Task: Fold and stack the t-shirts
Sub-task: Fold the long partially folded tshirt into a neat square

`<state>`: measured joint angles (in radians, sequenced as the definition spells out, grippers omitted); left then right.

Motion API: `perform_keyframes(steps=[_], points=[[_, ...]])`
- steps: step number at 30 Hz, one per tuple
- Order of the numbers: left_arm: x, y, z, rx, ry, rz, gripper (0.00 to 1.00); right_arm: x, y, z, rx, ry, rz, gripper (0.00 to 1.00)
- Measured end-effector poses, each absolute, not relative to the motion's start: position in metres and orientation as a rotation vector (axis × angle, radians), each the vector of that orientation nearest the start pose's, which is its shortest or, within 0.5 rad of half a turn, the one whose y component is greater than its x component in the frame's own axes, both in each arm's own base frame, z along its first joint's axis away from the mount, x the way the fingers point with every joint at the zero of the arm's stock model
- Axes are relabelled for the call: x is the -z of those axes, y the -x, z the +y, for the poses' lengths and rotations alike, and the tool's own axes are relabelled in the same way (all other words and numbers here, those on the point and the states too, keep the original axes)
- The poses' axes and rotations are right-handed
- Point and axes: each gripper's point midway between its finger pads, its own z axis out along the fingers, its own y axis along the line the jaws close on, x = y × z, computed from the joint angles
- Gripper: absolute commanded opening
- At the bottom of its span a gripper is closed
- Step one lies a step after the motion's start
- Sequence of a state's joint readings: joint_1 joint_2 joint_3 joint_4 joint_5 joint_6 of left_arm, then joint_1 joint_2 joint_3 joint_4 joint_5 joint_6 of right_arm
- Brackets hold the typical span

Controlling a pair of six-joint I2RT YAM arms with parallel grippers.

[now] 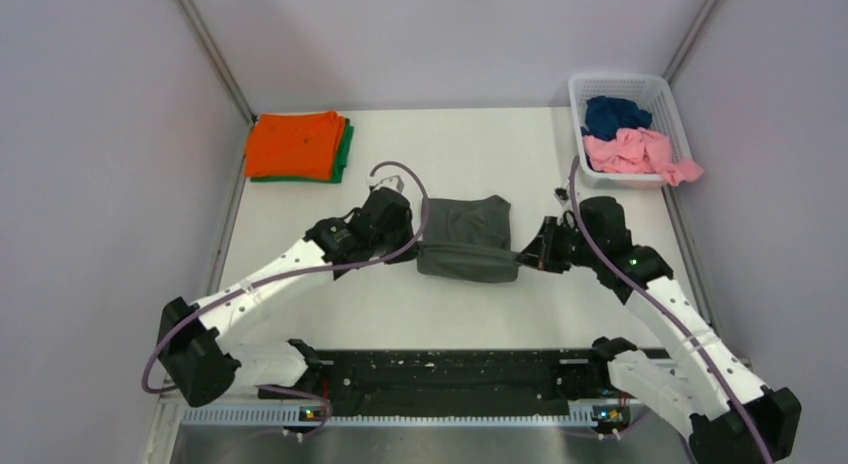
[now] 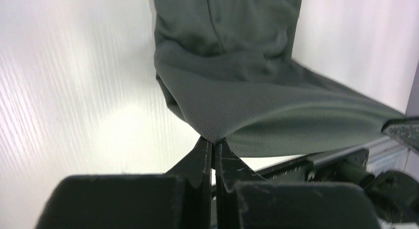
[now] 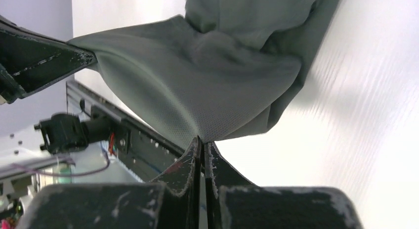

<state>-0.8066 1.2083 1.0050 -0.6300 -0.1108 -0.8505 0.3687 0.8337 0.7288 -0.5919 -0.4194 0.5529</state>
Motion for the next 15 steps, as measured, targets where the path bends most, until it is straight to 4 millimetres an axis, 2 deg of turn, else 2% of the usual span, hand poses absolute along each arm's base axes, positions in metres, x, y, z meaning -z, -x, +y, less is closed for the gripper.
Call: perform_keyframes(steps=[6, 15], points=[[-0.164, -0.276, -0.245, 0.619, 0.171, 2.496, 0.0, -0.175, -0.239, 0.165, -0.892, -0.076, 2.356, 0.0], [-0.159, -0.335, -0.246, 0.624, 0.181, 2.523, 0.0, -0.171, -0.301, 0.164, -0.865, -0.142, 2.339, 0.0]])
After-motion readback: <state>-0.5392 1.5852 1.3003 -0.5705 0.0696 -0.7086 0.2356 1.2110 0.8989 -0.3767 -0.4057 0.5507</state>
